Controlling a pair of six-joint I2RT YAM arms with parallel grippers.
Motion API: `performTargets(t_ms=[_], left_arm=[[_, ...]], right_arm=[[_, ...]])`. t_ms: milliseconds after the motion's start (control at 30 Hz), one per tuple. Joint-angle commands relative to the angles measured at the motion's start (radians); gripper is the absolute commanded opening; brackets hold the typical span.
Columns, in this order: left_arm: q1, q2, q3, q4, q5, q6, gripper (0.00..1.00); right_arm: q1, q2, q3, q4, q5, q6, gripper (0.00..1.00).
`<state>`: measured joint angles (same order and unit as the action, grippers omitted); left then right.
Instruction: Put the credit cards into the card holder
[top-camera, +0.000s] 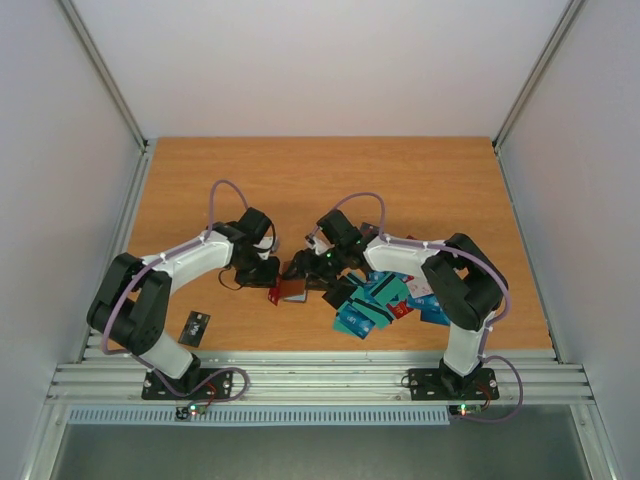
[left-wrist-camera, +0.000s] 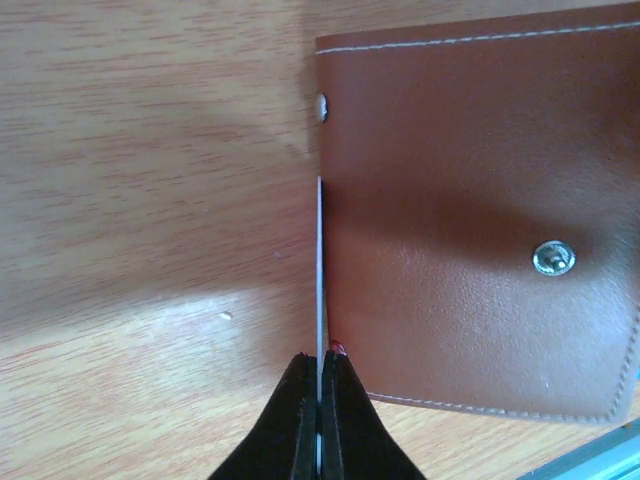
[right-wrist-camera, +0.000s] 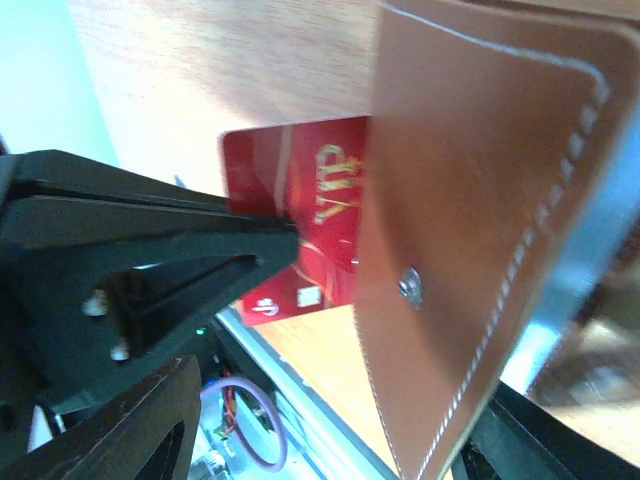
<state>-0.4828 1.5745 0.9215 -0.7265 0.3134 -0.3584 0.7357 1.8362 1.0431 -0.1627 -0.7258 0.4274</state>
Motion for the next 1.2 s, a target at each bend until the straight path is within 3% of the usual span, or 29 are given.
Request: performTargets(t_ms=[0,600,1033,1167], left_arm=[[0.003,0.013,-0.008,0.048,0.044,-0.002,0.00],[0.012,0.010,0.000,0.091,0.224,-0.019,0.00],[0.100,0.050,-0.008,0.100,0.232,0.007,0.00],[0.112,0.051,0.001,0.069,0.192,0.034,0.00]], right_arm=[[0.018,0.009,0.068,0.006,-0.043,-0.025,0.66],[0.045,0.130,0.286,-0.031,-0.102,-0.063,0.67],[0.031,0.089,0.447,-0.481,-0.013,-0.292,0.75],[0.018,0.095,0.462,-0.559,0.058,-0.315,0.69]])
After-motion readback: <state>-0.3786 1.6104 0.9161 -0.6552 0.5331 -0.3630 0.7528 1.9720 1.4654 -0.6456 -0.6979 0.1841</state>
